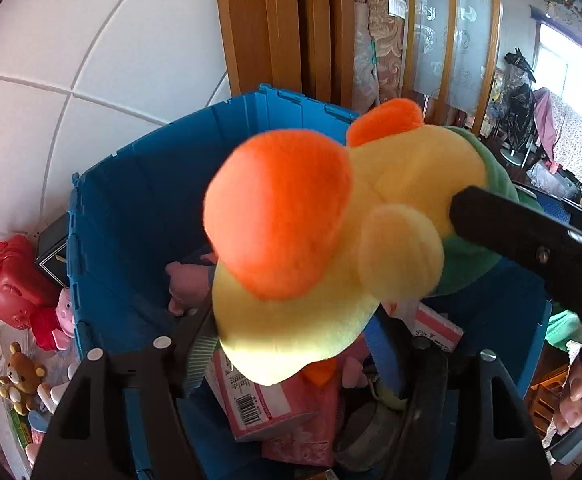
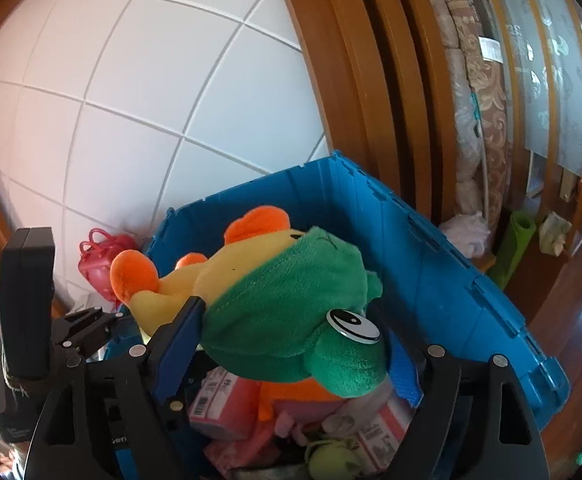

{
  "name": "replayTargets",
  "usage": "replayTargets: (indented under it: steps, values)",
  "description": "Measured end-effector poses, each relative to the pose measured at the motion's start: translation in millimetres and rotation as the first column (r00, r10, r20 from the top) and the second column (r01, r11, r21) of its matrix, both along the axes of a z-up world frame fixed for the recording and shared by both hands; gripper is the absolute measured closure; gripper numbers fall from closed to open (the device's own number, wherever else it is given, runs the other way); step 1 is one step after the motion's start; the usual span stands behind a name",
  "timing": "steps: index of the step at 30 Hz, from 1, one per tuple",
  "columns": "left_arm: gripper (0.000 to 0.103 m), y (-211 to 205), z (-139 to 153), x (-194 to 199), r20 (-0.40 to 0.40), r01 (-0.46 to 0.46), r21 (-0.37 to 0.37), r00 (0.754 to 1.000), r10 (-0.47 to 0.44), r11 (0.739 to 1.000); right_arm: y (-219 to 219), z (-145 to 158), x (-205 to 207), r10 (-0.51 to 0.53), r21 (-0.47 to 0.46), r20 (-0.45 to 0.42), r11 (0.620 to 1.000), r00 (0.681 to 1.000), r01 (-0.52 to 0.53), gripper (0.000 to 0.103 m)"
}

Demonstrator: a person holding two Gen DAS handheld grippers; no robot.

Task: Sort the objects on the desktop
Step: 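Open the right gripper to drop the duck plush into the crate, then return both grippers from the crate to the table pile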

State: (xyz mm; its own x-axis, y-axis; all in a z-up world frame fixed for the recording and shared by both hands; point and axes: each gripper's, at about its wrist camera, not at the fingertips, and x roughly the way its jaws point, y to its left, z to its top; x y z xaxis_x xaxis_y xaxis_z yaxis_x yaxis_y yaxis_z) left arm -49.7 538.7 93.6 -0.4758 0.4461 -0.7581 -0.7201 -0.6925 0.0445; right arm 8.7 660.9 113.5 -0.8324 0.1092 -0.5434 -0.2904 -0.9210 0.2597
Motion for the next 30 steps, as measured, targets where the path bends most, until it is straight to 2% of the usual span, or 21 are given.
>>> replayTargets:
  steps: [4,6,10,14,17,20,22,24,27,30]
  values:
    - [0.033,4,-5,8,-0.011,-0.032,-0.025,0.999,0.032,0.999,16,-10,9,-0.023,-0.034,0.016,0.999,1.0,0.023,0.018]
    - [0.033,0,-6,8,-0.018,-0.051,-0.027,0.999,0.05,0.998,19,-13,15,-0.023,-0.047,0.014,0.999,1.0,0.023,0.014]
    - [0.033,-15,-7,10,-0.039,-0.08,-0.008,0.996,0.08,0.997,20,-12,24,-0.031,-0.033,0.006,0.999,1.0,0.031,0.01]
    - [0.033,-38,2,20,-0.092,-0.112,0.046,0.989,0.116,0.993,15,-11,28,-0.028,-0.004,-0.026,1.0,0.999,0.028,0.01]
    - [0.03,-65,11,28,-0.109,-0.141,0.12,0.982,0.154,0.983,-1,-5,35,-0.012,0.012,-0.088,1.0,0.996,0.013,0.01]
    - [0.022,-99,23,38,-0.148,-0.179,0.226,0.965,0.215,0.958,-22,6,46,0.029,0.007,-0.17,1.0,0.985,-0.028,0.009]
    - [0.021,-125,31,43,-0.194,-0.216,0.305,0.939,0.283,0.928,-41,15,51,0.059,0.008,-0.225,0.998,0.973,-0.059,0.0]
    - [0.02,-148,33,47,-0.234,-0.248,0.361,0.909,0.345,0.899,-63,21,52,0.098,0.017,-0.259,0.995,0.961,-0.097,0.0]
    - [0.02,-177,28,43,-0.246,-0.294,0.374,0.883,0.399,0.88,-94,27,51,0.17,0.015,-0.312,0.985,0.935,-0.175,0.0]
    - [0.02,-209,18,30,-0.198,-0.325,0.374,0.887,0.417,0.868,-135,34,48,0.238,0.054,-0.363,0.97,0.901,-0.235,0.0]
